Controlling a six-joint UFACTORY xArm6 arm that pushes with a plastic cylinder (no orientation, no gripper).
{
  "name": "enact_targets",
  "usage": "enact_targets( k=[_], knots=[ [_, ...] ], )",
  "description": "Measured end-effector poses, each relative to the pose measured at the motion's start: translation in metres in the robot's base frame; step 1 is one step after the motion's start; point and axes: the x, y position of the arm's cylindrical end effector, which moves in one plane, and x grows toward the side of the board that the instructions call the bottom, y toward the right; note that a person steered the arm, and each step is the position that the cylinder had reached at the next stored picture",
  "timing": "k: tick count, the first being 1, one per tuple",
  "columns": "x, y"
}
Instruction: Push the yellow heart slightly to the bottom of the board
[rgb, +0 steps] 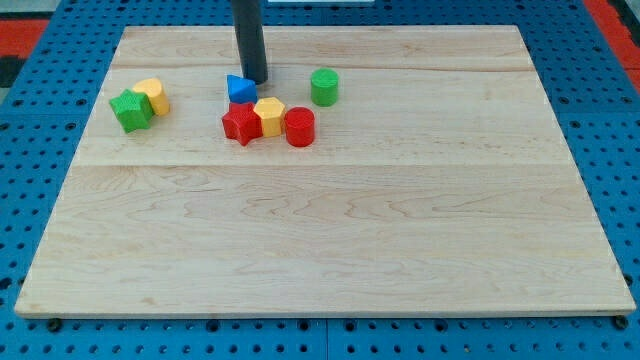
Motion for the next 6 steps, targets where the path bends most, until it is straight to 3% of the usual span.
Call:
enact_targets(
  k=[3,6],
  knots=[
    [0.002,-0.116],
    [0.060,-0.120]
  ],
)
